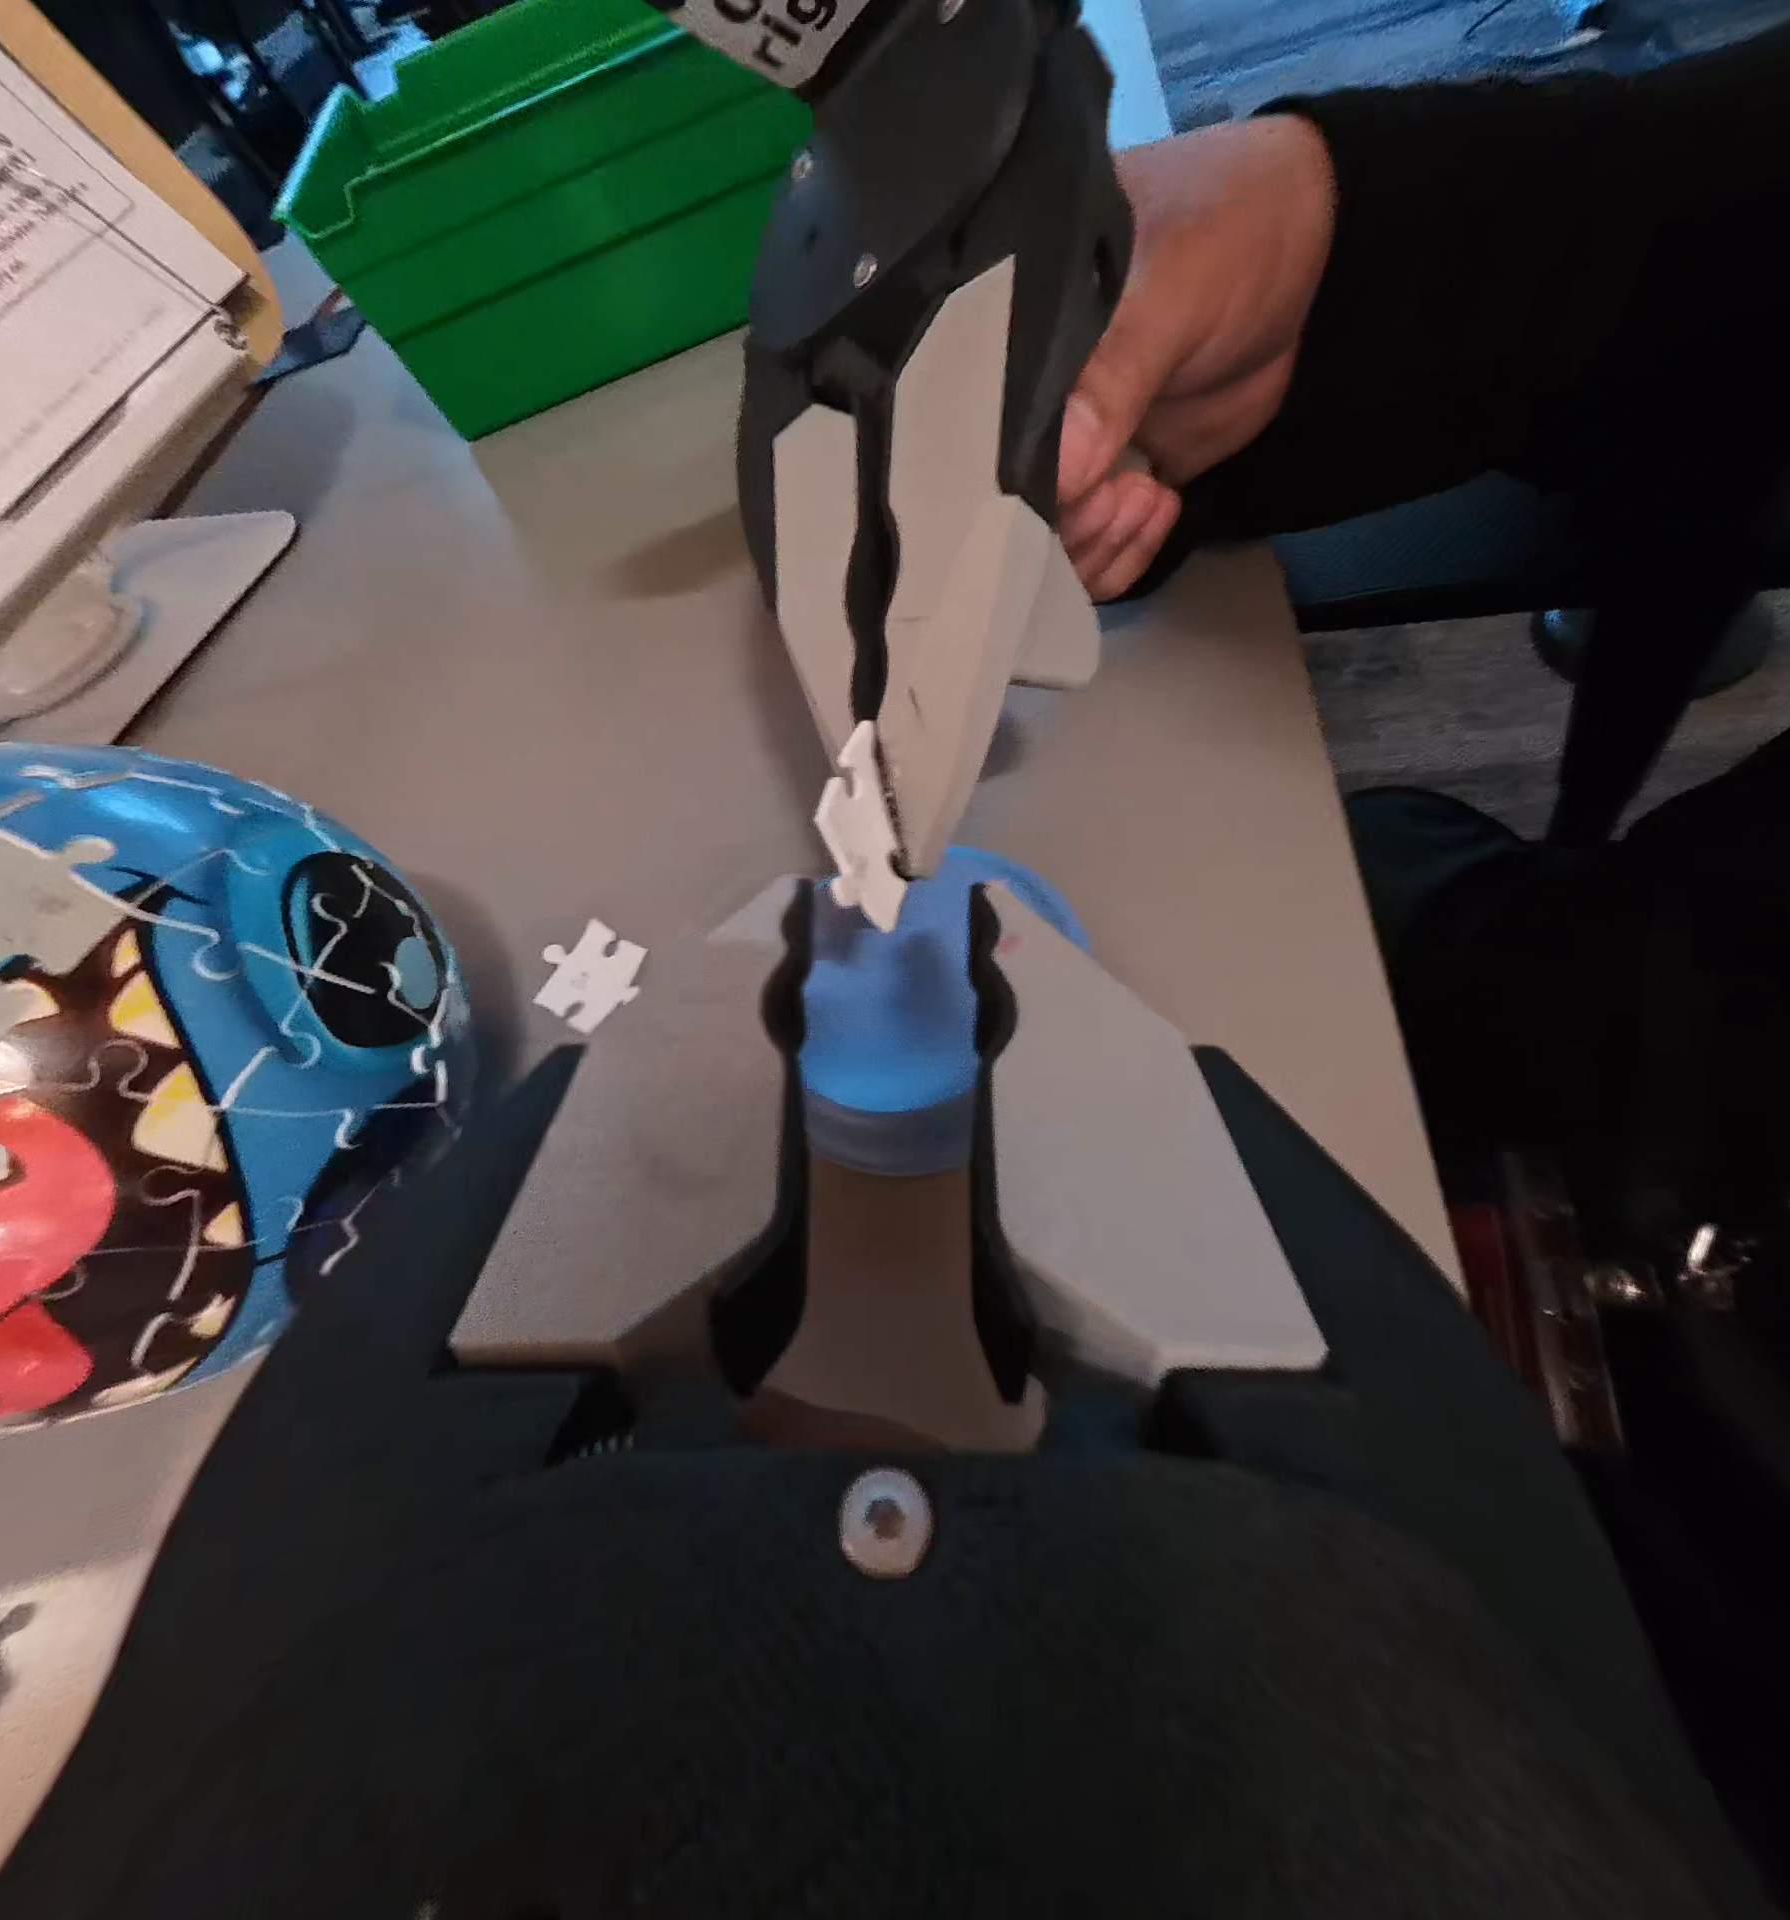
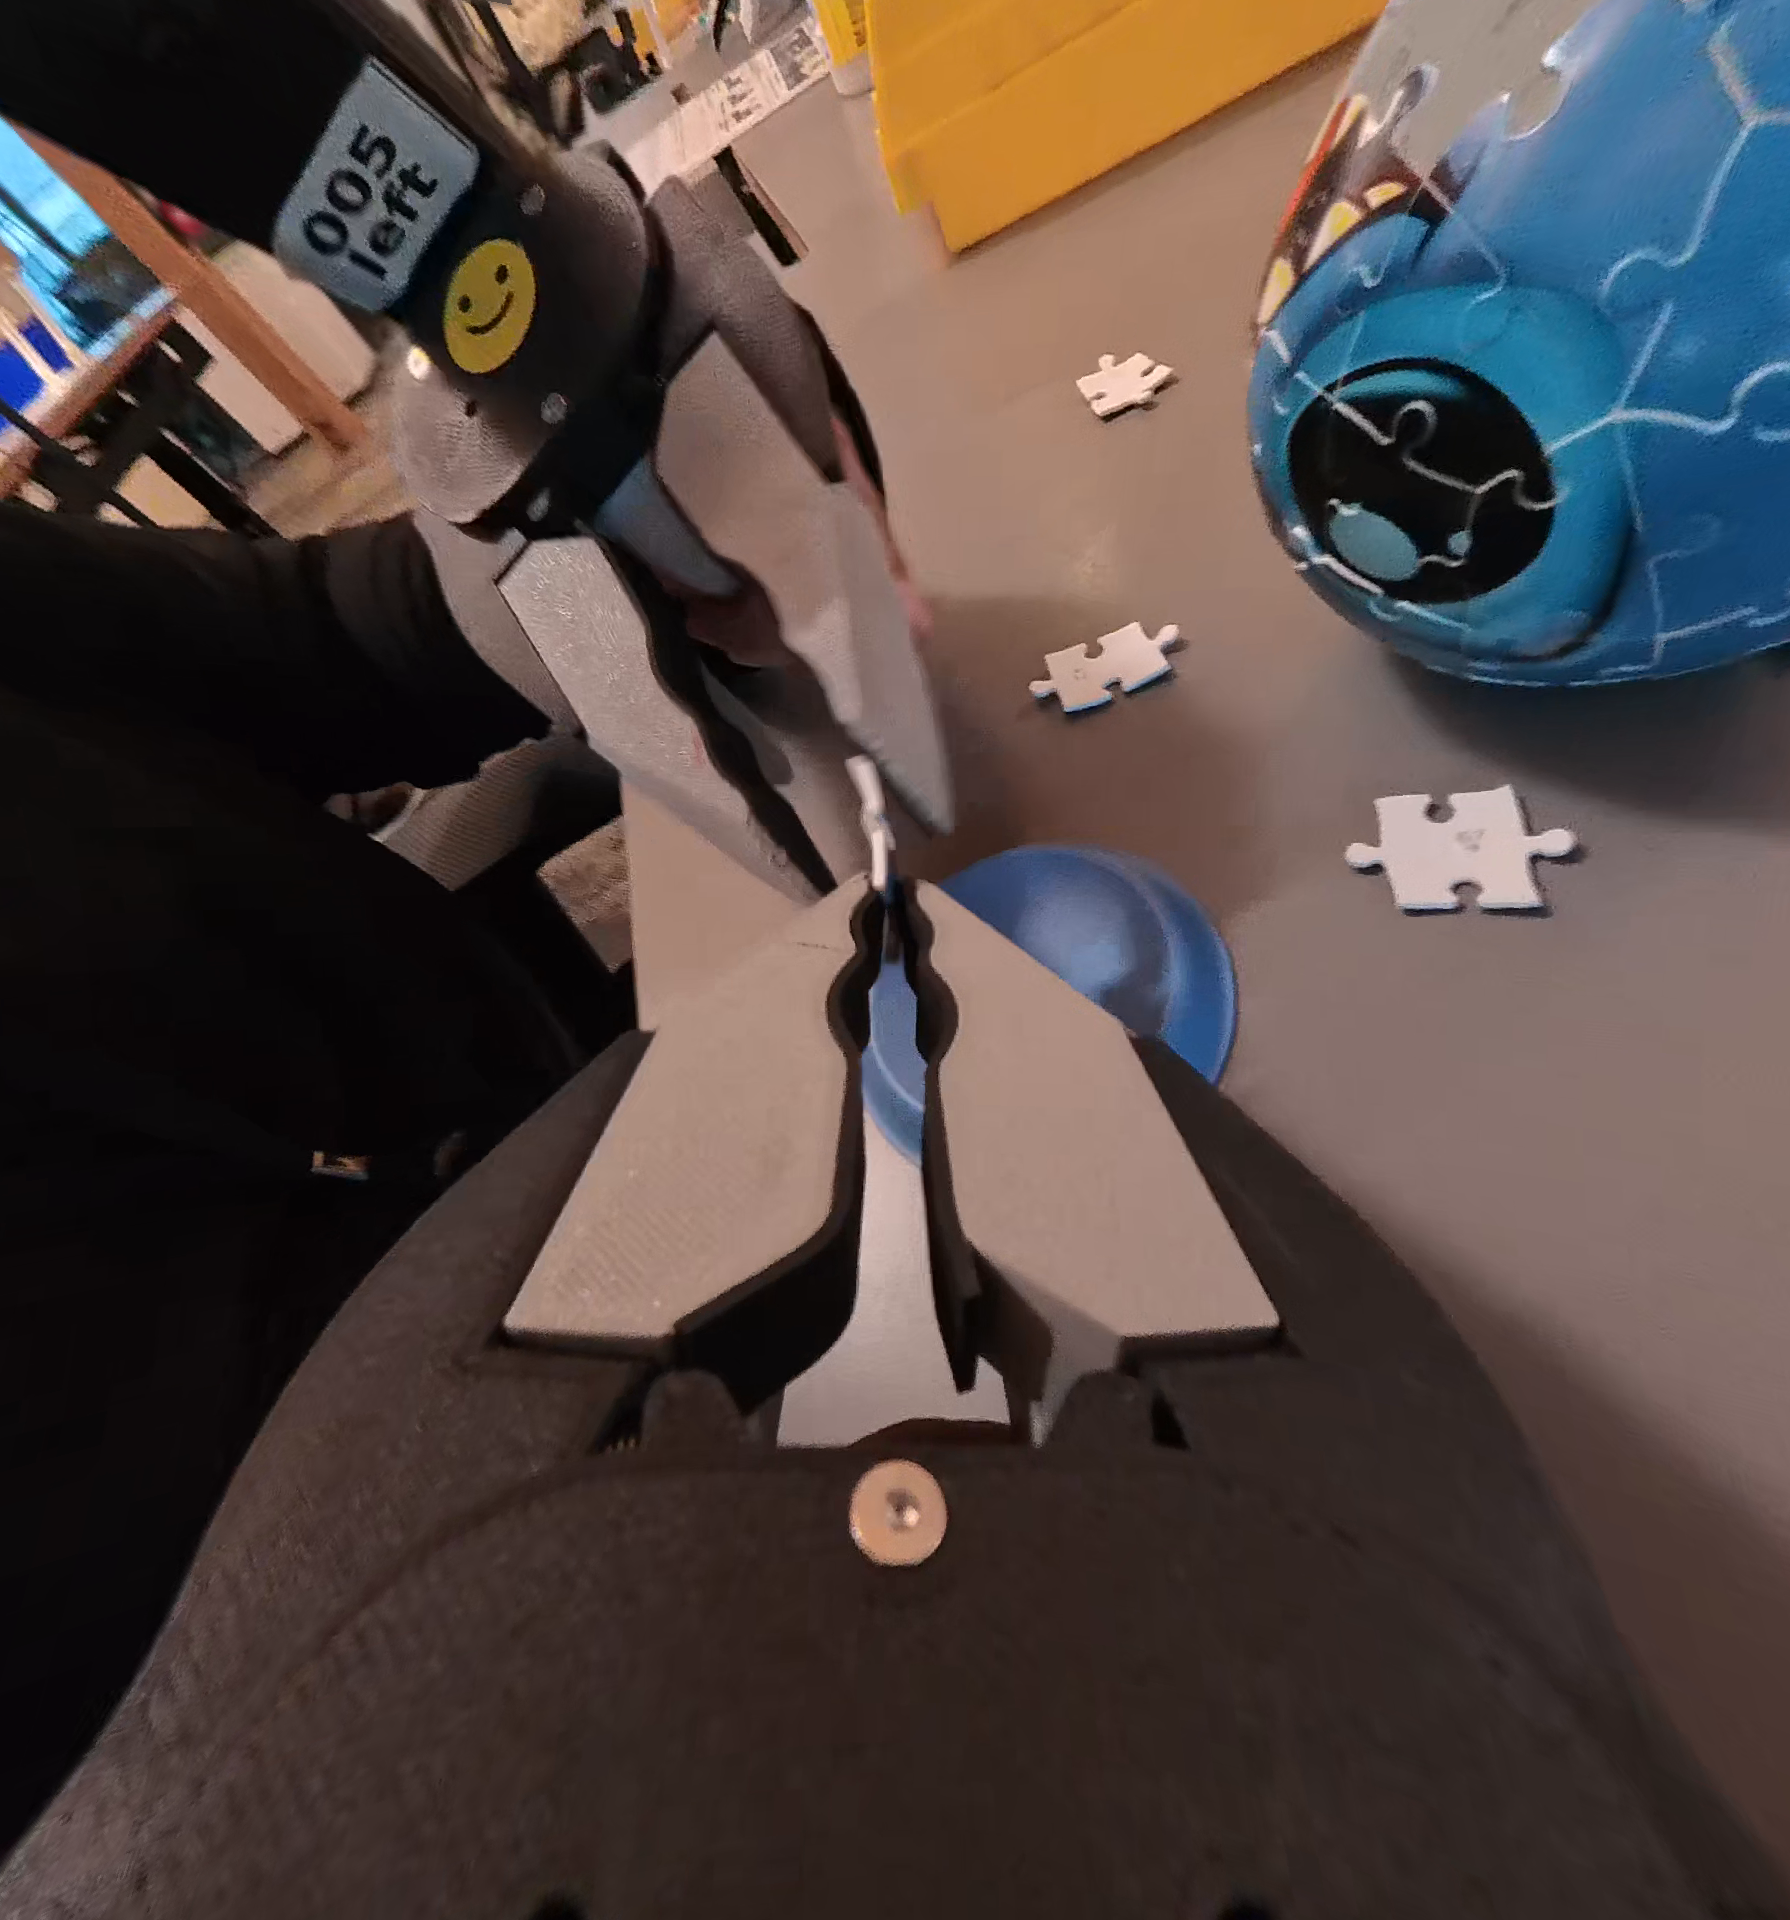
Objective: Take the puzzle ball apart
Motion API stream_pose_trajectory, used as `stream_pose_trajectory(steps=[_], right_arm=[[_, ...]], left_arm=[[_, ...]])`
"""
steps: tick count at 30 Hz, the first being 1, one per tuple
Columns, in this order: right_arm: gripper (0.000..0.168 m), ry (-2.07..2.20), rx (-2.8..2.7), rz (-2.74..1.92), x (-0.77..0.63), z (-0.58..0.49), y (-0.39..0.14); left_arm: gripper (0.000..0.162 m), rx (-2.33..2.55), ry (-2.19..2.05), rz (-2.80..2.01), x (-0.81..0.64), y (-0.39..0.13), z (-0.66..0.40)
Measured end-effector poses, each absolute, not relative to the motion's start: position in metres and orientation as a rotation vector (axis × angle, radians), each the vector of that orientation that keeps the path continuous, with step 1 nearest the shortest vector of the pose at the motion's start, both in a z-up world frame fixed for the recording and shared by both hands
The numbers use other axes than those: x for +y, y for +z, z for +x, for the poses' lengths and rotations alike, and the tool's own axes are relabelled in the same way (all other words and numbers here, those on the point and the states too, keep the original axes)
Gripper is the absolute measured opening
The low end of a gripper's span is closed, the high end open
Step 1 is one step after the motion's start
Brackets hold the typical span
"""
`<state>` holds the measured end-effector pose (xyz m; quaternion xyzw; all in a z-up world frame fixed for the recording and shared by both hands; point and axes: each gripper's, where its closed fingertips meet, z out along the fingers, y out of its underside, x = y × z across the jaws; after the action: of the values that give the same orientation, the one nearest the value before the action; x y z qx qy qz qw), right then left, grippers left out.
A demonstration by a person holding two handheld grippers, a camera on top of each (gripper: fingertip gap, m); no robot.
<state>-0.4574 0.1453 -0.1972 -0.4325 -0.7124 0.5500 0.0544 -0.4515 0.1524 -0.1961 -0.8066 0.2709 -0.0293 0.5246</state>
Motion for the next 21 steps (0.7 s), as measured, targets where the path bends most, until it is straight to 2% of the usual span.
stream_pose_trajectory(steps=[2,3,6,14,21], right_arm=[[0.001,1.657,-2.187,-1.279,0.144,-0.456,-0.198],[0.001,1.663,-2.188,-1.274,0.143,-0.456,-0.198],[0.006,1.639,-2.192,-1.260,0.144,-0.456,-0.199],[0.000,1.638,-2.102,-1.216,0.157,-0.463,-0.186],[0.002,1.518,-2.172,-1.157,0.151,-0.464,-0.195]], left_arm=[[0.005,0.634,-0.118,-1.907,0.151,-0.193,-0.449],[0.004,0.629,-0.145,-1.904,0.149,-0.192,-0.448],[0.001,0.569,-0.197,-1.930,0.151,-0.191,-0.451],[0.000,0.405,-0.337,-1.972,0.151,-0.193,-0.465],[0.000,0.410,-0.258,-2.045,0.149,-0.204,-0.468]])
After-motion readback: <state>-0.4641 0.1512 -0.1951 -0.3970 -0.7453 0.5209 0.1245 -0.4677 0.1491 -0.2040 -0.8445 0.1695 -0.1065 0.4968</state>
